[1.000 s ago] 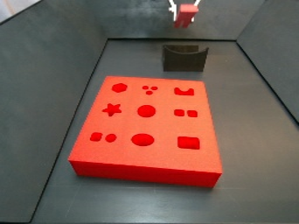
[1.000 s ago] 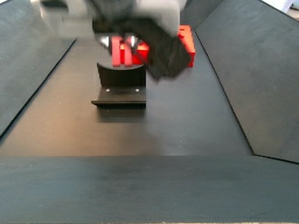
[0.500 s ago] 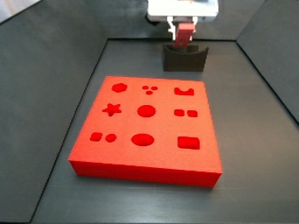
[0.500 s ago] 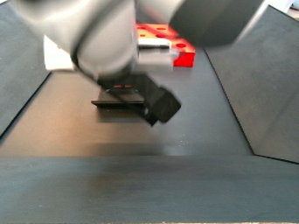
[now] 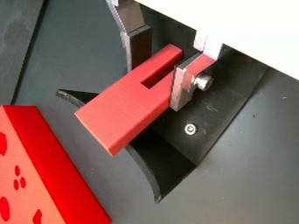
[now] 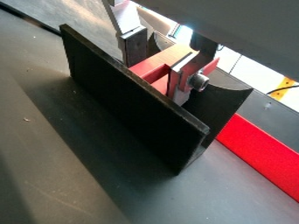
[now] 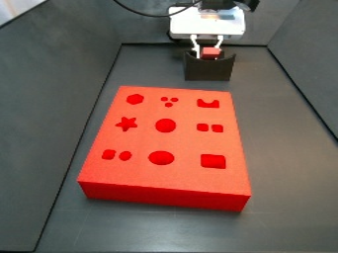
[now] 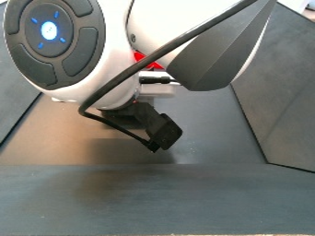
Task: Pick up the double-square object. Move up. Rotate the double-square object. Place the double-square object on the fixture. Regrasp the double-square object. Move to above the board. Insert the double-square object.
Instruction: Place the double-square object on the fixture, then regrasp the double-square object.
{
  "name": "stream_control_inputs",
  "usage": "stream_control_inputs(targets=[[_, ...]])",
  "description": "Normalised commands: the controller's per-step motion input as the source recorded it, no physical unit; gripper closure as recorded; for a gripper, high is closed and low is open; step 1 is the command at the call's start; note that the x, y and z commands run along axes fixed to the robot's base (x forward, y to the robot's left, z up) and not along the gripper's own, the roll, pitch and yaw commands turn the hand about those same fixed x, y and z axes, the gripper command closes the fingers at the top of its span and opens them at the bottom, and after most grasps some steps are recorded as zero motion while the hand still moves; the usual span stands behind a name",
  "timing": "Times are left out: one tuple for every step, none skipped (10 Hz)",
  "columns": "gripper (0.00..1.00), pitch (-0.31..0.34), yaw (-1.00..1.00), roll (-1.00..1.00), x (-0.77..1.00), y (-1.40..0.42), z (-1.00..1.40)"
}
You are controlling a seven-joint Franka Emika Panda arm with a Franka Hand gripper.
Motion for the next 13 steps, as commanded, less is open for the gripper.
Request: stream_control_inputs(targets=[[0.0,0.0,0.0,0.0,0.0,0.0,0.0],[0.0,-0.006,-0.03,0.07,0.0,0.0,1.0],[0.0,-0.003,-0.02,0.08,-0.01,0.0,1.0],[0.0,0.005,-0.01,0.08,-0.02,0.0,1.0],[0.0,0.012,0.0,0.09,-0.03,-0.01,1.0],[0.0,0.027,0.0,0.08,-0.04,0.0,1.0],[0.0,0.037,0.0,0.06,-0.04,0.0,0.93],[0.0,0.049,0.0,0.05,-0.03,0.0,0.75],[0.0,0.06,0.0,0.04,-0.03,0.0,0.58],[0.0,0.071,-0.01,0.05,-0.03,0.0,0.34],[0.0,0.063,0.03,1.0,-0.08,-0.99,1.0],[0.0,0.057,0.02,1.0,-0.08,-1.0,0.9],[0.0,0.05,0.02,1.0,-0.1,-1.0,0.87]])
